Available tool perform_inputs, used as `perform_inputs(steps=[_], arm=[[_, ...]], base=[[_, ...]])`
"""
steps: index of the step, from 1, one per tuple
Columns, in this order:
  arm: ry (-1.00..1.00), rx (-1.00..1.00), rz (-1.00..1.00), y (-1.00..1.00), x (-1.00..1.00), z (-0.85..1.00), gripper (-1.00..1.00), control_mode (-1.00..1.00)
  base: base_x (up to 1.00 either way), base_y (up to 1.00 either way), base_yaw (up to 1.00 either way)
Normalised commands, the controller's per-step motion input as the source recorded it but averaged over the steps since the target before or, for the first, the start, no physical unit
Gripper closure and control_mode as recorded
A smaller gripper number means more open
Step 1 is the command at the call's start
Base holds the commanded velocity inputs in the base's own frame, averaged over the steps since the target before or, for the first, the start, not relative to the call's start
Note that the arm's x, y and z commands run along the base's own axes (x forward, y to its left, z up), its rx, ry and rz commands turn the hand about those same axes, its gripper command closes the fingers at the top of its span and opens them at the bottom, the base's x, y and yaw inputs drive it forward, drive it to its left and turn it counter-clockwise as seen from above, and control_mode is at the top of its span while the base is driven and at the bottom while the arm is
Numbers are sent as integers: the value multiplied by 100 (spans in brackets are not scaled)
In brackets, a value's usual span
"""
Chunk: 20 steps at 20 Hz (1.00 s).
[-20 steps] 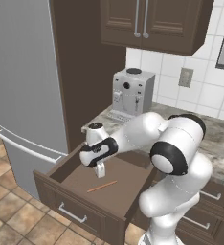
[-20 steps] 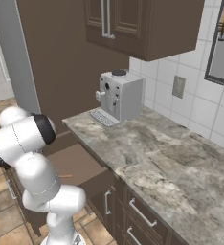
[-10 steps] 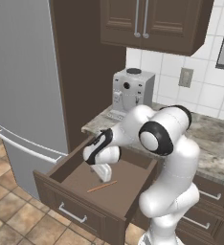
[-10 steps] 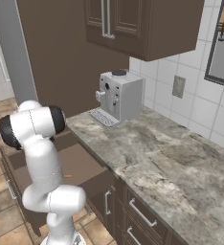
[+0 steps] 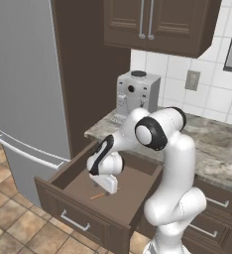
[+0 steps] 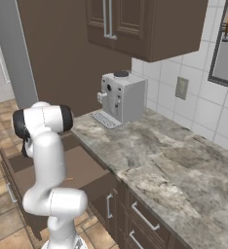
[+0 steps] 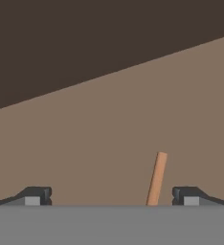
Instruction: Take a straw from the drawer in front and place it inside the glass cup on the dining counter.
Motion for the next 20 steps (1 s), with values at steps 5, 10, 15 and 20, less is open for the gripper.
perform_inputs(steps=[5,10,15,20], arm=[[0,0,1,1,4,-8,-100,-100],[0,0,0,0,9,-19,-100,-100],[0,0,0,0,9,-24,-100,-100],[0,0,0,1,17,-18,-100,-100]], base=[[0,0,0],[0,0,0],[0,0,0],[0,0,0]])
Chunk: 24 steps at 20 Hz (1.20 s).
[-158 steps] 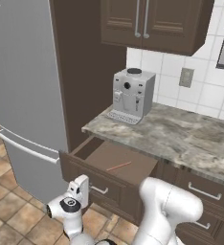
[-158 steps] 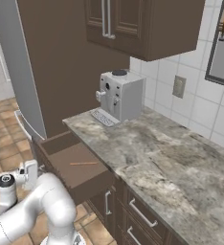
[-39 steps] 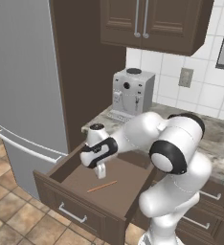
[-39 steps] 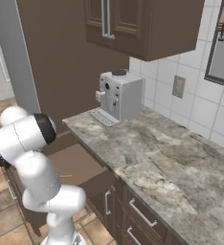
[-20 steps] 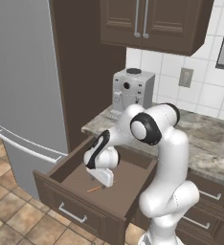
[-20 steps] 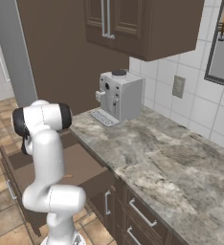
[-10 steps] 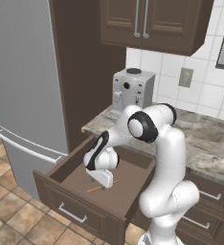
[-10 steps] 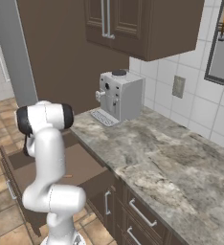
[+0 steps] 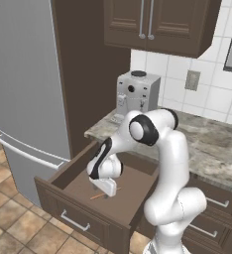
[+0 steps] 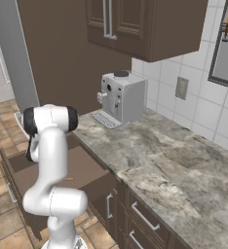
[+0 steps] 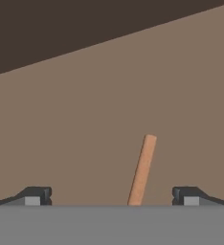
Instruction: Take a straw from the drawer in front and place it inside the glass cup on the dining counter.
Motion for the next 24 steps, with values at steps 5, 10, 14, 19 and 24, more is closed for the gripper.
perform_inputs(steps=[5,10,14,19,24], arm=[[0,0,0,11,19,-14,-100,-100],[2,0,0,19,10,-17,-100,-100],[4,0,0,21,10,-18,-100,-100],[6,0,0,12,9,-22,-100,-100],[6,0,0,4,3,-30,-100,-100]], base=[[0,0,0],[0,0,0],[0,0,0],[0,0,0],[0,0,0]])
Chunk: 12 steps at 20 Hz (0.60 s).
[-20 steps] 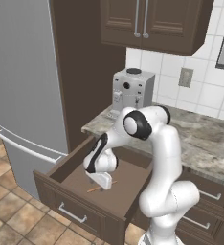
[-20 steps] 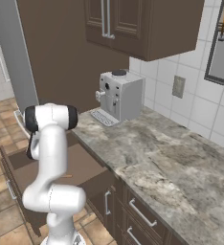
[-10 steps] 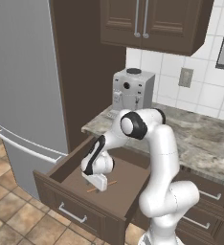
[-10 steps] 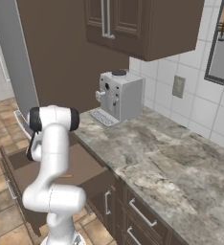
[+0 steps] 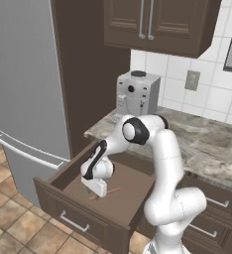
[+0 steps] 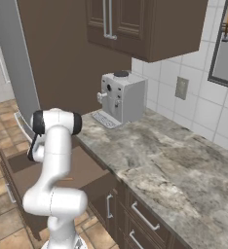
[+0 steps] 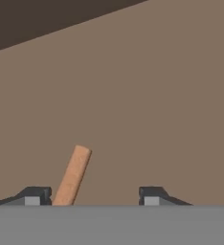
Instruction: Take a straw from the drawer in front and place it inside the glass cup on the dining counter.
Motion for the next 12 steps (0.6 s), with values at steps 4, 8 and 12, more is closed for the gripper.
perform_inputs(steps=[4,8,12], arm=[[6,-1,0,3,0,-46,-100,-100],[2,-4,0,1,-4,-47,-100,-100],[-4,-2,0,0,-32,-32,-100,-100]], base=[[0,0,0],[0,0,0],[0,0,0]])
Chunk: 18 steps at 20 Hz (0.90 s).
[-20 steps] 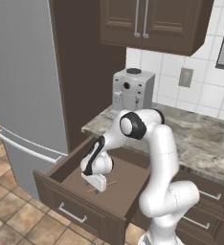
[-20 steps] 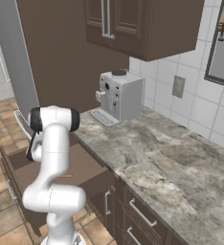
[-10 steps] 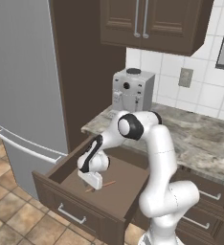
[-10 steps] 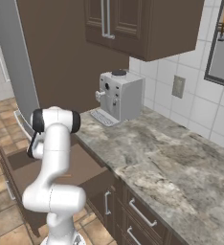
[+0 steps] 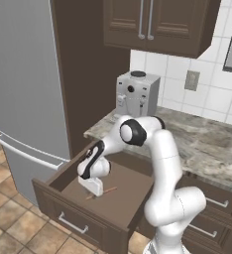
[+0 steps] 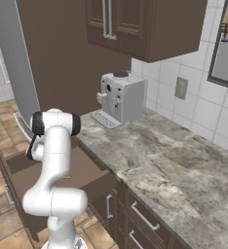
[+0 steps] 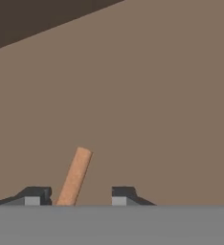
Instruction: Take a straw from the drawer in front and place it inside the glass cup on the dining counter.
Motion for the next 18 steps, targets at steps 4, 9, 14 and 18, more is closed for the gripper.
perform_inputs(steps=[4,9,14,18], arm=[[-24,-3,0,-11,-52,-38,-100,-100],[-30,-2,0,-14,-47,-49,-100,-100],[-24,0,0,-15,-26,-67,100,-100],[-5,0,-1,-10,0,-54,100,-100]], base=[[0,0,0],[0,0,0],[0,0,0],[0,0,0]])
